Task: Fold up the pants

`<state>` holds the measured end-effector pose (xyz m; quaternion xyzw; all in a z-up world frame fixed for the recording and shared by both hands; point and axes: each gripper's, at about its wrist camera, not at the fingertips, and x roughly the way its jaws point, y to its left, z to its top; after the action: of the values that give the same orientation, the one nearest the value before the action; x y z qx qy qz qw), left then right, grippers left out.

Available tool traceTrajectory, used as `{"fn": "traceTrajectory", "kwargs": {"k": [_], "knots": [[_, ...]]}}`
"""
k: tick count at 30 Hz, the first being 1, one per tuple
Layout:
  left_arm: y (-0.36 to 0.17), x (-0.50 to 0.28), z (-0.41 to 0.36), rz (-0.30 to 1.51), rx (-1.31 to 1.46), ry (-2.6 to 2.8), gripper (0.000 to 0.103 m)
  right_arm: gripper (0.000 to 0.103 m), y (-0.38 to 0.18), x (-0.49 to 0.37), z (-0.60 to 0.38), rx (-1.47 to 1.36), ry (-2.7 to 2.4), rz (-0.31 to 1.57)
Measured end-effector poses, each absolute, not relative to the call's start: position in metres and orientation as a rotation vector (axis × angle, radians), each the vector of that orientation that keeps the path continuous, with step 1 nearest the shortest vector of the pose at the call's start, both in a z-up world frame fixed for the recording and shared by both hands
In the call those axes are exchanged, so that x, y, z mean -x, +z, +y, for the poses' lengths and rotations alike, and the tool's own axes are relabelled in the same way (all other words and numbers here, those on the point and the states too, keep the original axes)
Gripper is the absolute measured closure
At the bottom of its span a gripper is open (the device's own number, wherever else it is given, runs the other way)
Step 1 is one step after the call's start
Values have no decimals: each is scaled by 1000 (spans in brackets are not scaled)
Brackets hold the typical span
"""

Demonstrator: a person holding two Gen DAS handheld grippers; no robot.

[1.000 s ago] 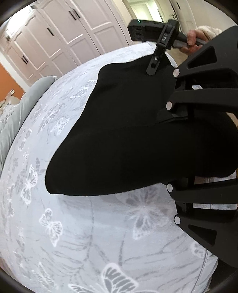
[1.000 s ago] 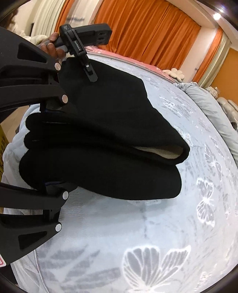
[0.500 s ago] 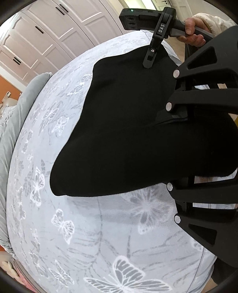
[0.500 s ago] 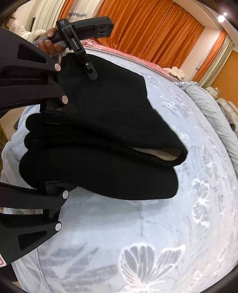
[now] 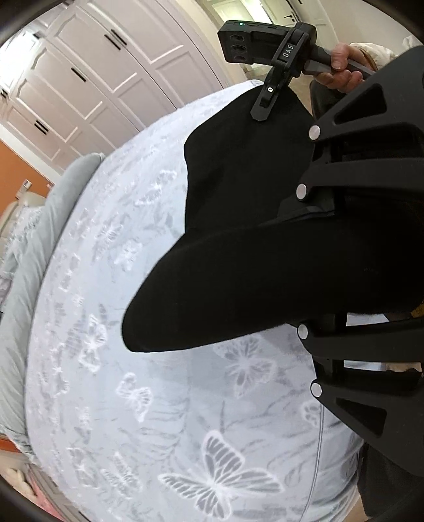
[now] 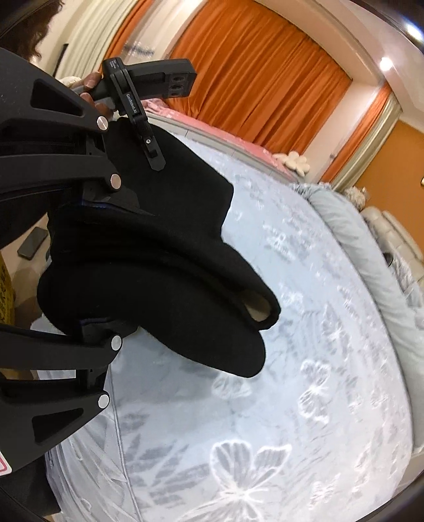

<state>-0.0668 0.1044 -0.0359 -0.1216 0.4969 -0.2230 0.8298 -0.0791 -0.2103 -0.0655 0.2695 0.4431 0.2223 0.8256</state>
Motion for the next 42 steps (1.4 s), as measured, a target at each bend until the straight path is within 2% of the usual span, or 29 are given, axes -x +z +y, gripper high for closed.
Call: {"fn": "traceTrajectory", "kwargs": {"k": [11,27,35,42], "knots": [[54,60,106,882,203,-488,70,60,14,59,-210,-507,526,792],[176,-48,69,597,110,-446,69,60,132,-60,-225,-406,517,578],[189,-127,56,526,91,-405,69,60,144,-133,-233,-423,510,525],[151,-207,51,516,104,-361,69,60,109,-219,-242,-470,504,538]]}}
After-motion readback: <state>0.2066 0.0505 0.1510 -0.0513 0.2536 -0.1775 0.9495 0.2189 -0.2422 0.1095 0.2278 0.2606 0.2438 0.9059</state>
